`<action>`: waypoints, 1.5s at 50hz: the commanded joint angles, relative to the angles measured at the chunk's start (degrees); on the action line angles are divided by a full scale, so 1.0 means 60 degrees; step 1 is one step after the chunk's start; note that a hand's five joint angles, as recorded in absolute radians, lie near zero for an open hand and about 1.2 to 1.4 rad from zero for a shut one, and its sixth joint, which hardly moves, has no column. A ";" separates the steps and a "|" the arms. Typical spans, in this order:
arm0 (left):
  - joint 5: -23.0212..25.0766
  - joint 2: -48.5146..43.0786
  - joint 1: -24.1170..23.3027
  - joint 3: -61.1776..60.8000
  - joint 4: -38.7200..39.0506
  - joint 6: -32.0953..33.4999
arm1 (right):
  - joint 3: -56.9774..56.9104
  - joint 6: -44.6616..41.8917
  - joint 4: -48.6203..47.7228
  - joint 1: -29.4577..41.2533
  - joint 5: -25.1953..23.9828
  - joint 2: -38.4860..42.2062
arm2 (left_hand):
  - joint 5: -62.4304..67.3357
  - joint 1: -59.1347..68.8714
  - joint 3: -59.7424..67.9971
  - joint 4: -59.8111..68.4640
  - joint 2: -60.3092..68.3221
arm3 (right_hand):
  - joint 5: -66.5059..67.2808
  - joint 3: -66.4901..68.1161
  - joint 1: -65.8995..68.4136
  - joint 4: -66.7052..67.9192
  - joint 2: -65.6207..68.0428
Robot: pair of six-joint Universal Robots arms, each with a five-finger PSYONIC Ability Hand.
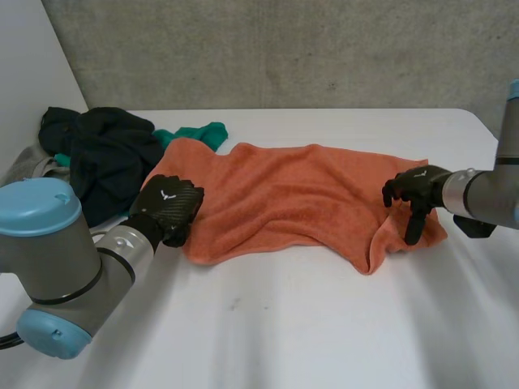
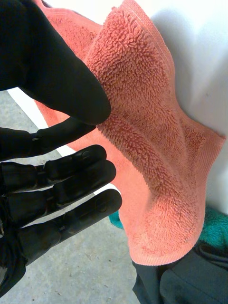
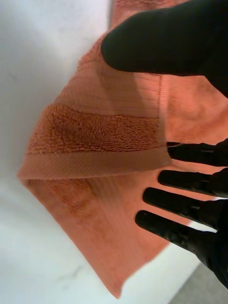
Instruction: Fold the laundry.
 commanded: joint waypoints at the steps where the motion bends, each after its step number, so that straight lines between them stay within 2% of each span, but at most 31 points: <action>1: -0.0001 -0.0002 0.0003 0.0044 0.0014 0.0000 | -0.0230 0.0006 0.0119 0.0040 0.0626 0.0157 | 0.2232 0.2694 0.1943 0.1858 0.1903 | 0.8098 0.7881 0.8628 0.7924 0.7926; 9: 0.0028 -0.0119 0.0032 0.0351 0.0014 -0.0073 | 0.0998 0.0167 -0.0290 -0.0047 0.0553 -0.1629 | 0.2232 0.2694 0.1943 0.1858 0.1903 | 0.8588 0.8370 0.9117 0.8414 0.8416; 13: 0.0101 -0.0177 0.0032 0.0513 0.0014 -0.0073 | 0.2781 0.0255 -0.1926 -0.0571 0.0640 -0.2843 | 0.2232 0.2694 0.1943 0.1858 0.1903 | 0.8588 0.8370 0.9117 0.8414 0.8416; 21: 0.0306 -0.0719 0.0017 0.0792 -0.0059 -0.0073 | 0.5830 0.0123 -0.4477 -0.2243 0.0568 -0.3870 | 0.2232 0.2694 0.1943 0.1858 0.1903 | 0.8588 0.8370 0.9117 0.8414 0.8416; 28: 0.0453 -0.0705 0.0003 0.0908 -0.0001 -0.0088 | 0.7635 0.0094 -0.6252 -0.2479 0.0450 -0.4633 | 0.2232 0.2694 0.1943 0.1858 0.1903 | 0.8588 0.8370 0.9117 0.8414 0.8416; 29: 0.0453 -0.0705 -0.0012 0.0967 -0.0001 -0.0102 | 0.7738 0.0094 -0.6355 -0.2479 0.0450 -0.4634 | 0.2232 0.2694 0.1943 0.1858 0.1903 | 0.8588 0.8370 0.9117 0.8414 0.8416; 31: 0.0453 -0.0734 -0.0012 0.1069 -0.0001 -0.0088 | 0.7885 0.0109 -0.6444 -0.2494 0.0465 -0.4619 | -0.1696 -0.1234 -0.1985 -0.2071 -0.2026 | 0.8588 0.8370 0.9117 0.8414 0.8416; 32: 0.0438 -0.0821 0.0017 0.1157 -0.0001 -0.0088 | 0.7900 0.0167 -0.6444 -0.2494 0.0465 -0.4605 | -0.4548 -0.4086 -0.4837 -0.4922 -0.4877 | 0.8588 0.8370 0.9117 0.8414 0.8416; 34: 0.0351 -0.0982 0.0032 0.1201 -0.0016 -0.0088 | 0.7929 0.0255 -0.6444 -0.2479 0.0465 -0.4605 | -0.5274 -0.4812 -0.5563 -0.5648 -0.5603 | 0.8588 0.8370 0.9117 0.8414 0.8416; 40: 0.0321 -0.0546 0.0251 0.0632 -0.0103 -0.0030 | 0.8061 0.0255 -0.6488 -0.2420 0.0465 -0.4590 | -0.5615 -0.5153 -0.5904 -0.5989 -0.5944 | 0.8588 0.8370 0.9117 0.8414 0.8416; 46: 0.0351 0.0978 0.1159 -0.0775 -0.0192 0.0000 | 0.8120 0.0255 -0.6532 -0.2450 0.0465 -0.4590 | -0.5167 -0.4705 -0.5456 -0.5541 -0.5496 | 0.8588 0.8370 0.9117 0.8414 0.8416; 56: 0.0394 0.1741 0.1906 -0.1654 -0.0923 0.0029 | 0.8134 0.0240 -0.6546 -0.2479 0.0465 -0.4561 | -0.1102 -0.0640 -0.1391 -0.1477 -0.1432 | 0.8588 0.8370 0.9117 0.8414 0.8416; 62: 0.0482 0.1566 0.2141 -0.1538 -0.1451 -0.0015 | 0.8164 0.0226 -0.6546 -0.2494 0.0465 -0.4561 | -0.1772 -0.1310 -0.2061 -0.2146 -0.2101 | 0.8588 0.8370 0.9117 0.8414 0.8416; 65: 0.0482 0.0938 0.2098 -0.1348 -0.1393 0.0000 | 0.8164 0.0211 -0.6546 -0.2479 0.0465 -0.4561 | -0.2612 -0.2151 -0.2901 -0.2987 -0.2942 | 0.8588 0.8370 0.9117 0.8414 0.8416; 67: 0.0482 0.0513 0.2010 -0.1143 -0.1363 0.0000 | 0.8178 0.0182 -0.6546 -0.2479 0.0465 -0.4561 | -0.3117 -0.2655 -0.3405 -0.3491 -0.3446 | 0.8588 0.8370 0.9117 0.8414 0.8416; 69: 0.0482 0.0014 0.1922 -0.0733 -0.1319 0.0015 | 0.8193 0.0182 -0.6546 -0.2479 0.0465 -0.4561 | -0.4656 -0.4194 -0.4944 -0.5030 -0.4985 | 0.8588 0.8370 0.9117 0.8414 0.8416; 75: 0.0482 -0.0748 0.1337 0.0204 -0.1100 0.0015 | 0.8281 0.0167 -0.6546 -0.2494 0.0465 -0.4560 | -0.5864 -0.5402 -0.6153 -0.6238 -0.6193 | 0.8588 0.8370 0.9117 0.8414 0.8416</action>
